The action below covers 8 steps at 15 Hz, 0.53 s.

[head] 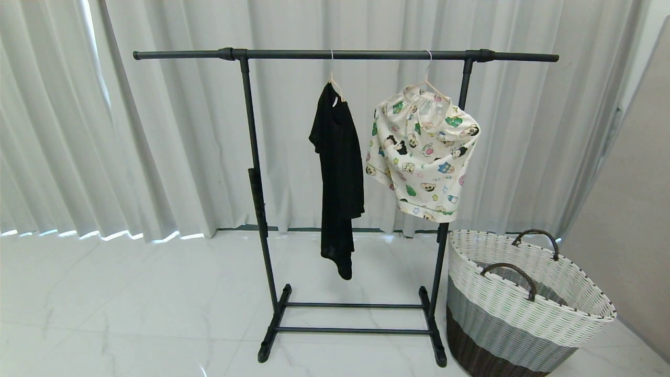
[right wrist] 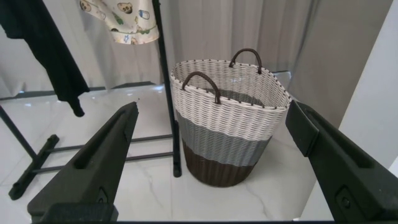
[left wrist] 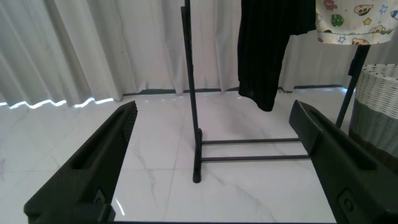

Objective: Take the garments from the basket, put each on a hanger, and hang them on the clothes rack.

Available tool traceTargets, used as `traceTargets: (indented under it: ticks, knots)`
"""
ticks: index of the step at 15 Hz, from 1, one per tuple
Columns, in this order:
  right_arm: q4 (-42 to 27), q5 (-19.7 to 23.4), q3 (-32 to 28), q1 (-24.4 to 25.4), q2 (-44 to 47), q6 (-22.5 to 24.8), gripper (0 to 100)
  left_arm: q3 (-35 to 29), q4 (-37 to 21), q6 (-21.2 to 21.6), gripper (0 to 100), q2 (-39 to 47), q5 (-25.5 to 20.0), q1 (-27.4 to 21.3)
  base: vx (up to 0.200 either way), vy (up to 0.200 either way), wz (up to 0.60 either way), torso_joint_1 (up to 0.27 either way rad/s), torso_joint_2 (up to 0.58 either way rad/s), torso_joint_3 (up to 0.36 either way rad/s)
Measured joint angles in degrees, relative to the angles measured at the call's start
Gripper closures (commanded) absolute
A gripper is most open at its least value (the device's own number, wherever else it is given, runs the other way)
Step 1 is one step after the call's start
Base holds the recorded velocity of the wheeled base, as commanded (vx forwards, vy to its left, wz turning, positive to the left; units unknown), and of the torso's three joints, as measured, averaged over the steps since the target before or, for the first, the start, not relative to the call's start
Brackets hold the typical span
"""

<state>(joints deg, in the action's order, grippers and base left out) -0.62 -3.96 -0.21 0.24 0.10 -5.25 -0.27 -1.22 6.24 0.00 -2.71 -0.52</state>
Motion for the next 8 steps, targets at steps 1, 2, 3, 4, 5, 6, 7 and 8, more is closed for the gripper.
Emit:
traceTargets:
  ticks: [1, 2, 3, 4, 5, 6, 7, 8]
  knots:
    - [0.02, 0.0, 0.0, 0.0, 0.0, -0.02, 0, 0.0, 0.0, 0.0, 0, 0.0, -0.02, 0.0, 0.0, 0.0, 0.0, 0.0, 0.0, 0.0]
    - [0.02, 0.0, 0.0, 0.0, 0.0, -0.02, 0, 0.0, 0.0, -0.01, 0, 0.0, -0.02, 0.0, 0.0, 0.0, 0.0, 0.0, 0.0, 0.0]
    - [0.02, 0.02, 0.0, 0.0, -0.02, -0.02, 0, 0.0, 0.0, -0.01, 0, 0.0, -0.02, 0.0, 0.0, 0.0, 0.0, 0.0, 0.0, 0.0]
    - [0.0, 0.0, 0.02, 0.0, -0.02, -0.02, 0, 0.0, 0.0, -0.01, 0, 0.0, 0.0, 0.0, 0.0, 0.0, 0.0, 0.0, 0.0, 0.0]
    - [0.0, 0.0, 0.02, 0.0, -0.02, -0.02, 0, 0.0, -0.01, 0.0, 0, 0.0, 0.0, 0.0, 0.0, 0.0, 0.0, 0.0, 0.0, 0.0]
    - [0.02, 0.0, 0.02, 0.0, -0.02, -0.02, 0, 0.0, -0.01, -0.01, 0, 0.0, -0.02, 0.0, 0.0, 0.0, 0.0, 0.0, 0.0, 0.0]
    - [0.02, 0.0, 0.02, 0.0, -0.02, -0.02, 0, 0.0, 0.0, -0.01, 0, 0.0, -0.02, 0.0, 0.0, 0.0, 0.0, 0.0, 0.0, 0.0]
    - [0.02, 0.0, 0.02, 0.0, -0.02, -0.02, 0, 0.0, 0.0, 0.0, 0, 0.0, -0.02, 0.0, 0.0, 0.0, 0.0, 0.0, 0.0, 0.0]
